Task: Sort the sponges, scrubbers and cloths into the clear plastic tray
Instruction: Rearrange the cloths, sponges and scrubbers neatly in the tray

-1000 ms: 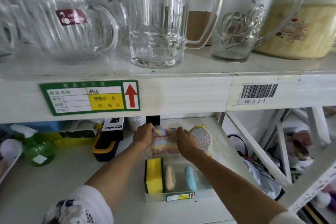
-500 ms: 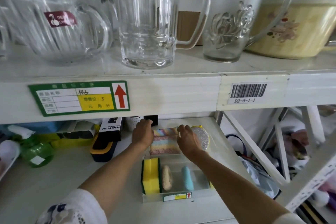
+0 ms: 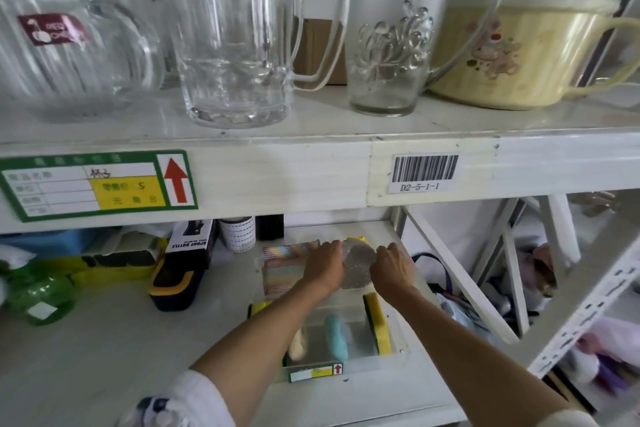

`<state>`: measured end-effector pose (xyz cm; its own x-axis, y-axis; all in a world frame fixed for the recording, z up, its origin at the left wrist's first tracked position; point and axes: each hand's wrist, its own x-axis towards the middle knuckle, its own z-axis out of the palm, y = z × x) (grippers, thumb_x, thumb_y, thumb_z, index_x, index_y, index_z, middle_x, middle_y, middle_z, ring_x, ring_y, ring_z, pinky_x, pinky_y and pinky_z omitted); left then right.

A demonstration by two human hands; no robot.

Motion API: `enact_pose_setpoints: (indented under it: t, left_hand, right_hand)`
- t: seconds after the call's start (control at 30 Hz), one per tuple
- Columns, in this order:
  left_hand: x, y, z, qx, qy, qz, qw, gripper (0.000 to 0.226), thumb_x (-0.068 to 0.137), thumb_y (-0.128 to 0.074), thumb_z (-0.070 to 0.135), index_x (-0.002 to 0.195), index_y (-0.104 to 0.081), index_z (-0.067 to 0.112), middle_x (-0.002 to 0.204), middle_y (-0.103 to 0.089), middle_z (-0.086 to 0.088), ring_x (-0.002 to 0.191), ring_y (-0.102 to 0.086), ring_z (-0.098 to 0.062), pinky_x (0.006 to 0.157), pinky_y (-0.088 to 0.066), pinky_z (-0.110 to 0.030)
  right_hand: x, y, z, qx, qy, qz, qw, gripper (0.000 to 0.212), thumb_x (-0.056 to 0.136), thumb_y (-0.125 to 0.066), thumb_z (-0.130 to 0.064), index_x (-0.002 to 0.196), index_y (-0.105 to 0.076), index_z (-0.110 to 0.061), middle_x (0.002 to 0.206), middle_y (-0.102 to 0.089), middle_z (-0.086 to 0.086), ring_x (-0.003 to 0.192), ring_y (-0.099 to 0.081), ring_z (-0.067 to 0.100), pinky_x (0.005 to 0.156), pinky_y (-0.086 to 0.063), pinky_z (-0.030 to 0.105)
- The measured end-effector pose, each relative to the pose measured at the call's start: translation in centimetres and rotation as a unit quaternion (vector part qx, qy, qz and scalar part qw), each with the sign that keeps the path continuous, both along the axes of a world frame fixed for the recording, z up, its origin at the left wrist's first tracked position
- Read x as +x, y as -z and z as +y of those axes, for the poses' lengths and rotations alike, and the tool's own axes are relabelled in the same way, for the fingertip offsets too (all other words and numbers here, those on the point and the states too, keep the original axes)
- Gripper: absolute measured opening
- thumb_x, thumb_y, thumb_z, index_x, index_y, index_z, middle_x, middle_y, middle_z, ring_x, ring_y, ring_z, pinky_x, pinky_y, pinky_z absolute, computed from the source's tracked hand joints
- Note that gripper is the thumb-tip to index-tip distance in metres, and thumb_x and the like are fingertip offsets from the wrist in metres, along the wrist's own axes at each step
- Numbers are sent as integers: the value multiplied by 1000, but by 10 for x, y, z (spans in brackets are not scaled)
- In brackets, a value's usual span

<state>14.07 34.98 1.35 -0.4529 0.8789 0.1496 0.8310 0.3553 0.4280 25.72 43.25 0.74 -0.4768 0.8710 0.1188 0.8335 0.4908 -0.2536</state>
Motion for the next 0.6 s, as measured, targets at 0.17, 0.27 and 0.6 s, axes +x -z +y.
enact_pose_setpoints:
  t: [0.17,0.27,0.6]
  left_hand:
    - [7,3,0,-10,-17,-14,1000,36,89,-45,4,124,-53,1,122,-62,-22,113,-58,-37,90,-46,-40]
    - [10,1,-2,-11,-13,-16,1000,42,90,-45,3,132,-49,3,128,-60,-21,118,-56,-35,94,-44,-37]
    - [-3,-11,-13,93,-29,-77,992,28,90,-48,5,115,-60,7,116,-67,-12,108,-61,-29,87,-49,-35]
  right_hand:
    - [-6,-1,2,-14,-14,3,1000,30,90,-44,-9,117,-59,-8,119,-53,13,107,-57,33,88,-44,40]
    - [-7,-1,4,-10,-20,13,1000,31,89,-44,-9,117,-59,-9,119,-53,13,105,-58,33,88,-45,41]
    - [3,-3,2,2,-5,38,999,28,93,-41,-10,117,-56,-8,120,-53,13,106,-58,34,88,-44,42]
